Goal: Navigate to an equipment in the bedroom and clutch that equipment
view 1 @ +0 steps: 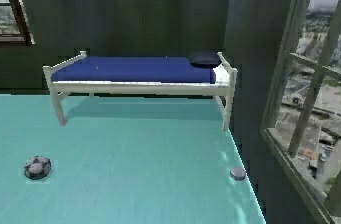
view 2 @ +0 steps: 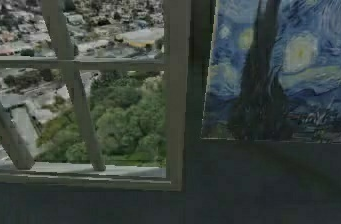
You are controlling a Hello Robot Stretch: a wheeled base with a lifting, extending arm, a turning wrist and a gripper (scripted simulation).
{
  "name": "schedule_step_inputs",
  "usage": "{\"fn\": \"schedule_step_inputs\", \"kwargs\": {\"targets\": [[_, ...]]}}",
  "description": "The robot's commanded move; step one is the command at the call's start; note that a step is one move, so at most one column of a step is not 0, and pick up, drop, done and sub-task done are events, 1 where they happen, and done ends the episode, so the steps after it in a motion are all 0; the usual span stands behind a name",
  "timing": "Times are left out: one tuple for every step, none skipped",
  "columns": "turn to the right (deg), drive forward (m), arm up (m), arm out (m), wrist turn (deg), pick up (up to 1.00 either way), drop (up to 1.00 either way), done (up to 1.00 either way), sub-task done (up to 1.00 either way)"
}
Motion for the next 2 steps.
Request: {"fn": "schedule_step_inputs", "kwargs": {"targets": [[-33.0, 0.0, 0.0, 0.0, 0.0, 0.0, 0.0, 0.0, 0.0], [0.0, 0.15, 0.0, 0.0, 0.0, 0.0, 0.0, 0.0, 0.0]]}}
